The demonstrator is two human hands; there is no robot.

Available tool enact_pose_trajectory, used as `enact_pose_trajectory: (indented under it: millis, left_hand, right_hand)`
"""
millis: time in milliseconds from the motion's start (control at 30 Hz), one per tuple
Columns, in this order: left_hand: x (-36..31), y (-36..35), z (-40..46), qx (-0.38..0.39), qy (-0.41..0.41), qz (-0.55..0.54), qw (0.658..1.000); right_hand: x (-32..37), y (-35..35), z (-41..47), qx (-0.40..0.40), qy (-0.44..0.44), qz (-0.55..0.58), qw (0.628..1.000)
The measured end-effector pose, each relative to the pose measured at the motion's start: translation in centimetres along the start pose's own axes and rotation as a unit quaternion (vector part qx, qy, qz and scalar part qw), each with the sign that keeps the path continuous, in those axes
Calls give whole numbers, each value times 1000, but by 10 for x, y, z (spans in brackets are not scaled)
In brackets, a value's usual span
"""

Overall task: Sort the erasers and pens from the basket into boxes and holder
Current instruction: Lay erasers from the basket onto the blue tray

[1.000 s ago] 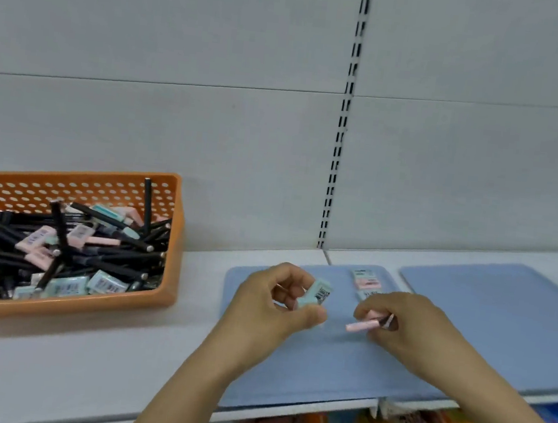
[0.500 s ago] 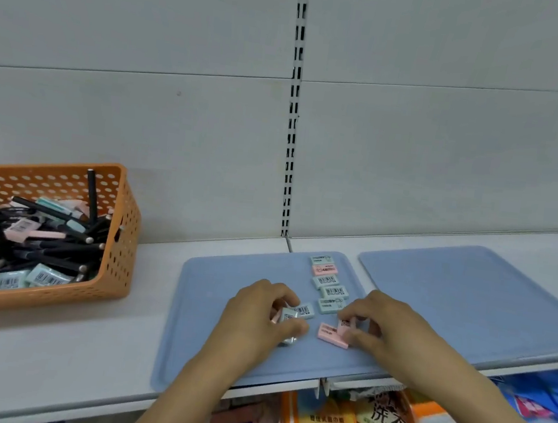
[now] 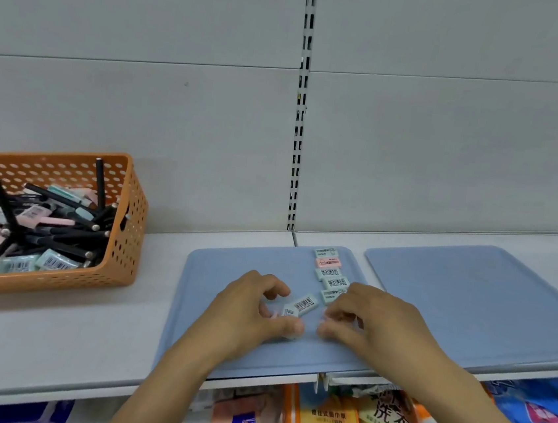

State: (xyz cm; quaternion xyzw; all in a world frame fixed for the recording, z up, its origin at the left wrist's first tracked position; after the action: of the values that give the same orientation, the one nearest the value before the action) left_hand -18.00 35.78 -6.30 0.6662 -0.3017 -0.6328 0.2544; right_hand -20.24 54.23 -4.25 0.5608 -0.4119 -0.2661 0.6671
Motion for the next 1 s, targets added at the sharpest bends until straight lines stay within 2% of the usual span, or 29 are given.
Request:
enact_pose_trajectory:
  millis: [100, 200, 400, 567, 733, 900, 1000]
  left_hand:
    - [-1, 0, 2, 69, -20, 44, 996]
    - [-8, -3, 7, 88, -47, 82, 992]
    - [-22, -15, 8, 130, -82, 65, 986]
    - [-28, -26, 12, 109, -93, 30, 989]
    - [-26, -19, 15, 27, -77, 23, 996]
    - [-30, -21, 19, 77, -88, 103, 988]
    - [-26, -19, 19, 81, -79, 110, 987]
  right_hand:
    - [1, -1, -4, 28, 18, -30, 999]
    - [-4, 2, -6, 36, 25, -22, 999]
    - [-19, 7, -8, 47, 7, -12, 999]
    - [-19, 3, -9, 46, 10, -1, 999]
    - [-18, 0, -6, 40, 10, 13, 999]
    - [-13, 4, -6, 49, 26, -3, 998]
    - [-5, 9, -7, 32, -3, 3, 999]
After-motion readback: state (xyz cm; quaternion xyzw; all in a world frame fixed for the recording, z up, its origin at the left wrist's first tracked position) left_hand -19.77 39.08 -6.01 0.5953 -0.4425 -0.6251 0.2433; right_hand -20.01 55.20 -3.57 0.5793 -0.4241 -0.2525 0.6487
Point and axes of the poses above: each hand's wrist, its own z-axis towards the middle knuckle, its own y-axis out of the back of the hand, x = y × z, the point moved 5 cm from there along z, towards the middle knuckle, and after that the axes turned 3 degrees about x, right-handed, at the moved point
